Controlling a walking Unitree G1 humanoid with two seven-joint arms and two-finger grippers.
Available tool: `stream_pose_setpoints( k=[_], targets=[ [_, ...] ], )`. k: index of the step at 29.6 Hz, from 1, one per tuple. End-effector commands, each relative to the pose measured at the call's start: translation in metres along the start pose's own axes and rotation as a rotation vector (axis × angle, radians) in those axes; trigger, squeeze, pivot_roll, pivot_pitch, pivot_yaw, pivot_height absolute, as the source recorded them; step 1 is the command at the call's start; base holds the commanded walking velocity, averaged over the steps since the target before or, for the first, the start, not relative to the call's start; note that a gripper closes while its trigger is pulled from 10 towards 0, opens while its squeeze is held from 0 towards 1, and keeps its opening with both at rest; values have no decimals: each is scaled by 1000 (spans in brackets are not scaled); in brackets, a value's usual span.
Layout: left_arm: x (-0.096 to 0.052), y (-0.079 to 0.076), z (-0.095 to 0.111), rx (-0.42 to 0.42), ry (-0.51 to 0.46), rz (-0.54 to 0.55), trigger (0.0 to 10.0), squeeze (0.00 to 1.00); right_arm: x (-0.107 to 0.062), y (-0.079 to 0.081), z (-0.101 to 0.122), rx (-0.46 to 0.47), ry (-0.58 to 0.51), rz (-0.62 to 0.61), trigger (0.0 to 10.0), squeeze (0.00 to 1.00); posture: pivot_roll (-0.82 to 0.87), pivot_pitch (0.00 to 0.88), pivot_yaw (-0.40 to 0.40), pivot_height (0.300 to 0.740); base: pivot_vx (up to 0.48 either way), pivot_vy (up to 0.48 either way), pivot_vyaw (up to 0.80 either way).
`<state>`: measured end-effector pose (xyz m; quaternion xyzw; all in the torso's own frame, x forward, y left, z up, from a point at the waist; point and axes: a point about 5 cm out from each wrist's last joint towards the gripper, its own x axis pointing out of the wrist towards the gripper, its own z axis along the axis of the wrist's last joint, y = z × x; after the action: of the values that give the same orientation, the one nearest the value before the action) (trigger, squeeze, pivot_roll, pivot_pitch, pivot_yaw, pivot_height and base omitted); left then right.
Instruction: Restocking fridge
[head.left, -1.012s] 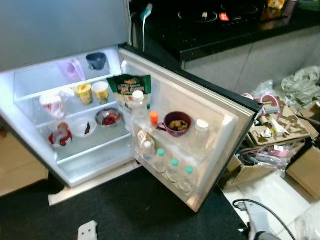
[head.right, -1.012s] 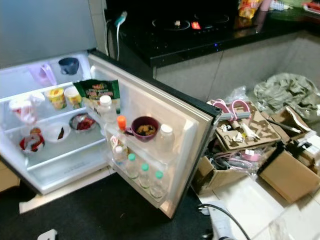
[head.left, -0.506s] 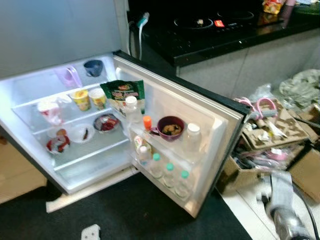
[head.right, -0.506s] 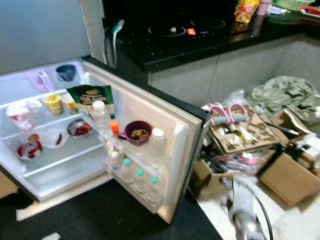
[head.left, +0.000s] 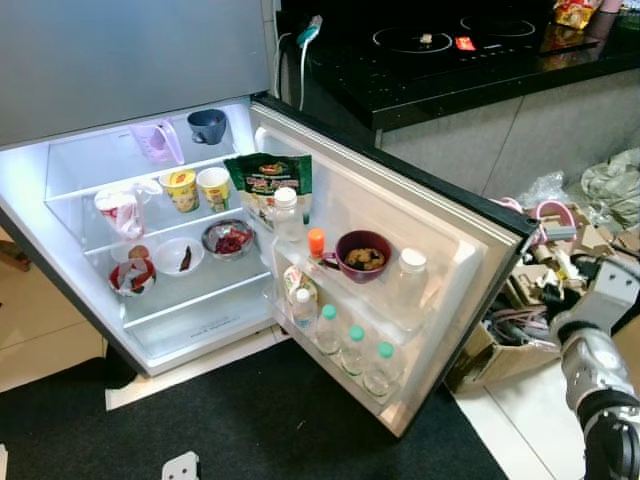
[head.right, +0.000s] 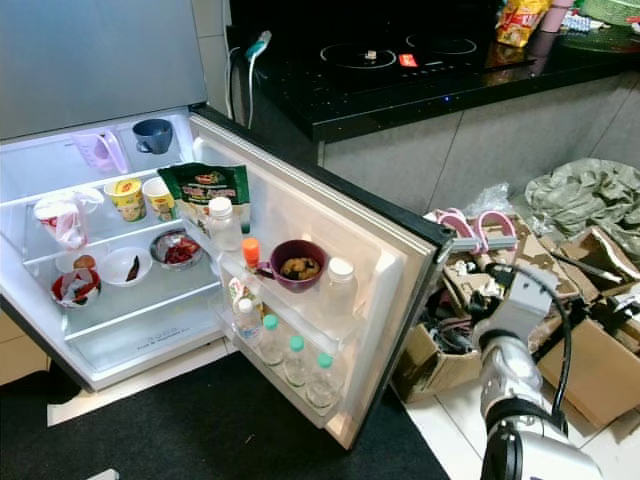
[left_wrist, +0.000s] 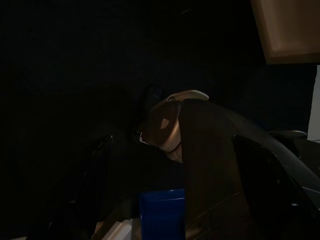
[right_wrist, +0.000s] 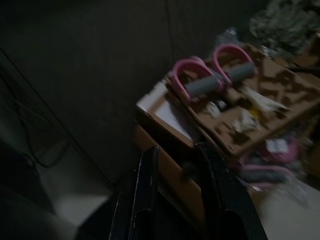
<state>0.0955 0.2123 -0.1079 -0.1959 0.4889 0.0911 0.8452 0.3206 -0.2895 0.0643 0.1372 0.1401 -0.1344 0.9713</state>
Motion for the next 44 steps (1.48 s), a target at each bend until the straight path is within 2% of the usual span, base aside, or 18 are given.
stream_pose_setpoints(
  k=[1, 3, 7, 14, 20, 23, 25, 28, 30, 31, 32, 34, 36, 38, 40, 42, 43, 44],
  targets=[
    [-2, 6, -3, 3, 20, 18, 10000, 0, -1, -1, 0, 19, -9, -1, 10000, 0, -48, 0, -26, 740, 0, 0, 0],
    [-2, 5, -4, 0, 20, 16, 10000, 0, 3, 12, 4, 60, -20, 100, 10000, 0, -48, 0, -28, 740, 0, 0, 0],
    [-2, 5, -4, -2, 21, 14, 10000, 0, 4, 23, 5, 88, -18, 197, 10000, 0, -48, 0, -28, 740, 0, 0, 0],
    [-2, 4, -5, -7, 24, 13, 10000, 0, 0, 58, -8, 14, 68, 542, 10000, 0, -52, 0, -31, 740, 0, 0, 0],
    [-2, 4, -6, -8, 26, 13, 10000, 0, -6, 80, -13, -24, 114, 775, 10000, 0, -55, 0, -29, 740, 0, 0, 0],
    [-2, 4, -6, -5, 28, 15, 10000, 0, -13, 101, -19, -68, 153, 950, 10000, 0, -55, 0, -29, 740, 0, 0, 0],
    [-2, 4, -6, -5, 29, 15, 10000, 0, -15, 106, -21, -77, 167, 1004, 10000, 0, -55, 0, -29, 740, 0, 0, 0],
    [-2, 5, -6, -4, 30, 17, 10000, 0, -30, 133, -27, -87, 214, 1298, 10000, 0, -55, 0, -27, 740, 0, 0, 0],
    [-2, 5, -6, -4, 30, 18, 10000, 0, -33, 137, -27, -86, 221, 1352, 10000, 0, -55, 0, -27, 740, 0, 0, 0],
    [-2, 5, -6, -5, 31, 18, 10000, 0, -41, 147, -26, -70, 222, 1463, 10000, 0, -55, 0, -27, 740, 0, 0, 0],
    [-2, 5, -6, -5, 31, 18, 10000, 0, -41, 147, -26, -70, 222, 1463, 10000, 0, -55, 0, -27, 740, 0, 0, 0],
    [-2, 5, -6, -6, 33, 19, 10000, 0, -48, 157, -23, -59, 194, 1560, 10000, 0, -55, 0, -27, 740, 0, 0, 0],
    [-2, 5, -7, -8, 35, 19, 10000, 0, -40, 155, -23, -52, 176, 1458, 10000, 0, -58, 0, -28, 740, 0, 0, 0],
    [-2, 4, -7, -8, 36, 19, 10000, 0, -31, 143, -31, -137, 176, 1280, 10000, 0, -58, 0, -28, 740, 0, 0, 0],
    [-2, 4, -8, -10, 37, 19, 10000, 0, -26, 128, -39, -157, 216, 1132, 10000, 0, -57, 0, -32, 740, 0, 0, 0],
    [-2, 4, -8, -10, 37, 19, 10000, 0, -24, 122, -43, -160, 233, 1078, 10000, 0, -57, 0, -32, 740, 0, 0, 0],
    [-2, 4, -8, -12, 38, 19, 10000, 0, -22, 101, -54, -177, 278, 918, 10000, 0, -55, 0, -33, 740, 0, 0, 0],
    [-2, 4, -8, -12, 39, 20, 10000, 0, -22, 93, -58, -190, 293, 862, 10000, 0, -55, 0, -33, 740, 0, 0, 0]
  ],
)
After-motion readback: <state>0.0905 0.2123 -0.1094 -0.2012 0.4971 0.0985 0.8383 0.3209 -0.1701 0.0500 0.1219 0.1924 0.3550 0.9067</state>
